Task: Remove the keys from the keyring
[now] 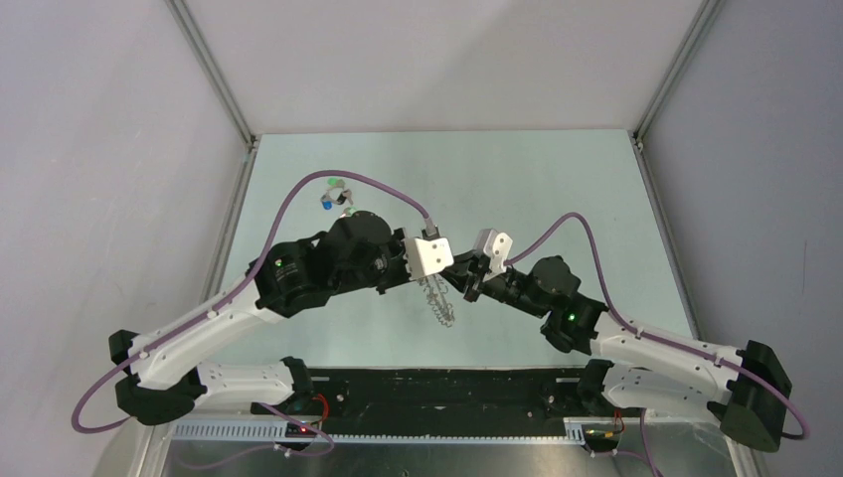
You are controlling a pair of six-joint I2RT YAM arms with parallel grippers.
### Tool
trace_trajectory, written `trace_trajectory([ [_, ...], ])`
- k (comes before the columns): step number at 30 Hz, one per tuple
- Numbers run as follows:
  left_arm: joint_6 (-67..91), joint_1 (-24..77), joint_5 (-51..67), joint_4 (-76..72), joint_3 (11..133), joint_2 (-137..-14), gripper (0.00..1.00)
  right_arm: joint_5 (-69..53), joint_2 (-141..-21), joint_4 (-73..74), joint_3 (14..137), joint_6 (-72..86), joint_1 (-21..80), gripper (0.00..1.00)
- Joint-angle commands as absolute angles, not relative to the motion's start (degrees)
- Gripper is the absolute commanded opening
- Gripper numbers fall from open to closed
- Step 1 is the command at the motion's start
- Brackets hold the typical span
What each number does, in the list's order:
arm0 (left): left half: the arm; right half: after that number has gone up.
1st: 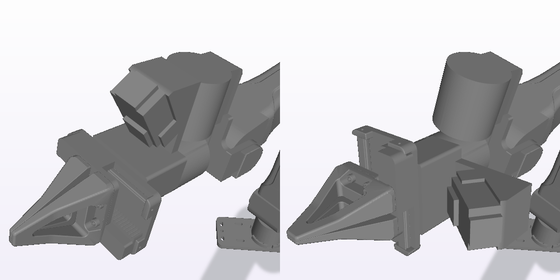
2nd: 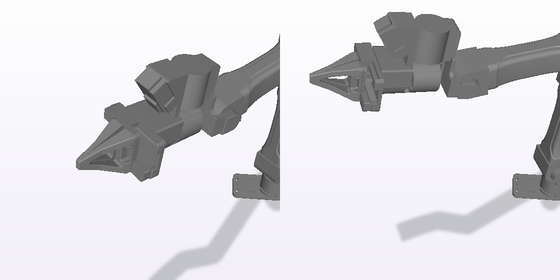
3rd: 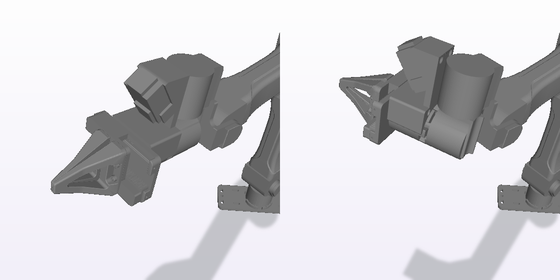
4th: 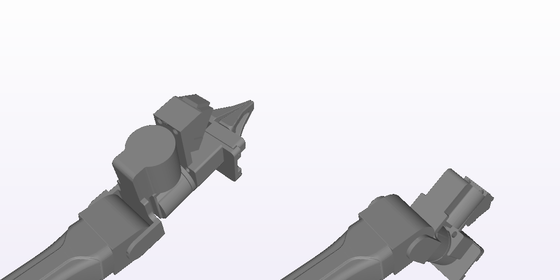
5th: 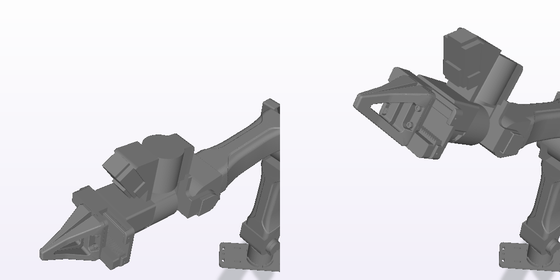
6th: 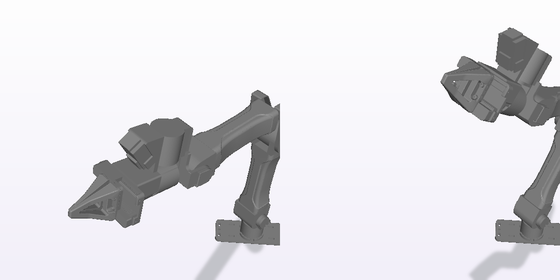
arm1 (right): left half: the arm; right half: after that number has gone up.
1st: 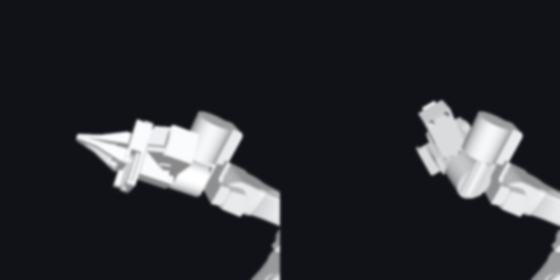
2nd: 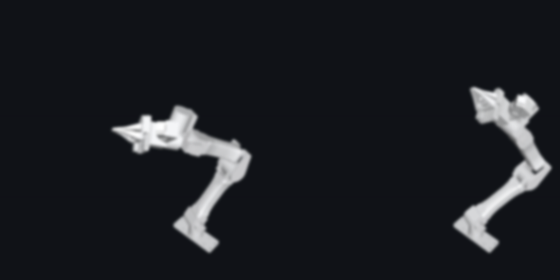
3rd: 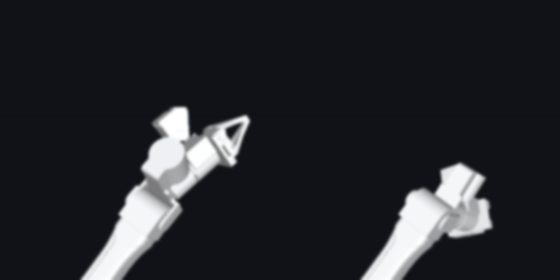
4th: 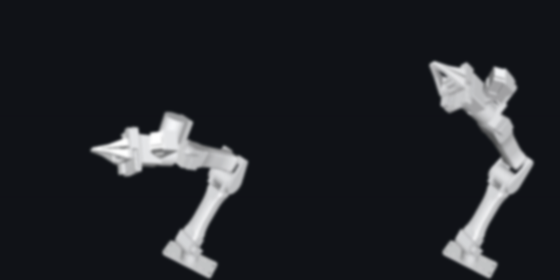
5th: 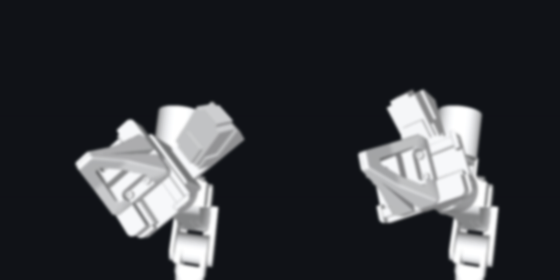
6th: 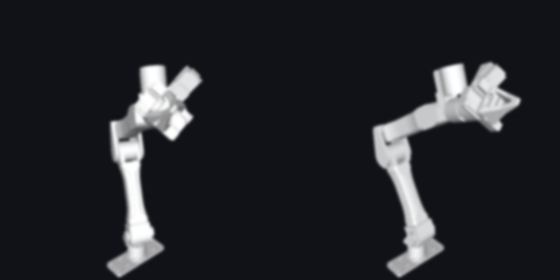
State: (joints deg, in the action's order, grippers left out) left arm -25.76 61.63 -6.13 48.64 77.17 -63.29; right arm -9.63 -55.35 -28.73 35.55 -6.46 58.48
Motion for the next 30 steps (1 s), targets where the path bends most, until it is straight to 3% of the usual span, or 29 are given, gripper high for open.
trace_trajectory([
  [1, -24.6, 61.7, -9.4, 46.8, 80.3, -62.5, 0.0, -9.6, -52.8, -26.4, 38.0, -6.6, 58.8, 0.0],
  [7, -24.4, 61.7, -7.5, 46.9, 78.7, -62.5, 0.0, -6.9, -51.1, -30.4, 36.5, -2.4, 58.3, 0.0],
  [21, -23.9, 61.7, -4.4, 46.8, 76.7, -65.1, 0.0, 10.7, -52.1, -72.8, 21.8, 14.7, 57.7, 0.0],
  [27, -22.4, 61.7, -4.0, 46.7, 76.9, -66.2, 0.0, 10.1, -53.1, -77.6, 19.1, 15.8, 57.5, 0.0],
  [29, -22.2, 61.6, -5.0, 46.7, 77.8, -65.9, 0.0, 8.8, -51.9, -74.5, 19.1, 14.9, 57.4, 0.11],
  [30, -22.2, 61.7, -5.2, 46.7, 78.0, -65.7, 0.0, 8.6, -51.2, -73.0, 19.1, 14.6, 57.3, 0.25],
])
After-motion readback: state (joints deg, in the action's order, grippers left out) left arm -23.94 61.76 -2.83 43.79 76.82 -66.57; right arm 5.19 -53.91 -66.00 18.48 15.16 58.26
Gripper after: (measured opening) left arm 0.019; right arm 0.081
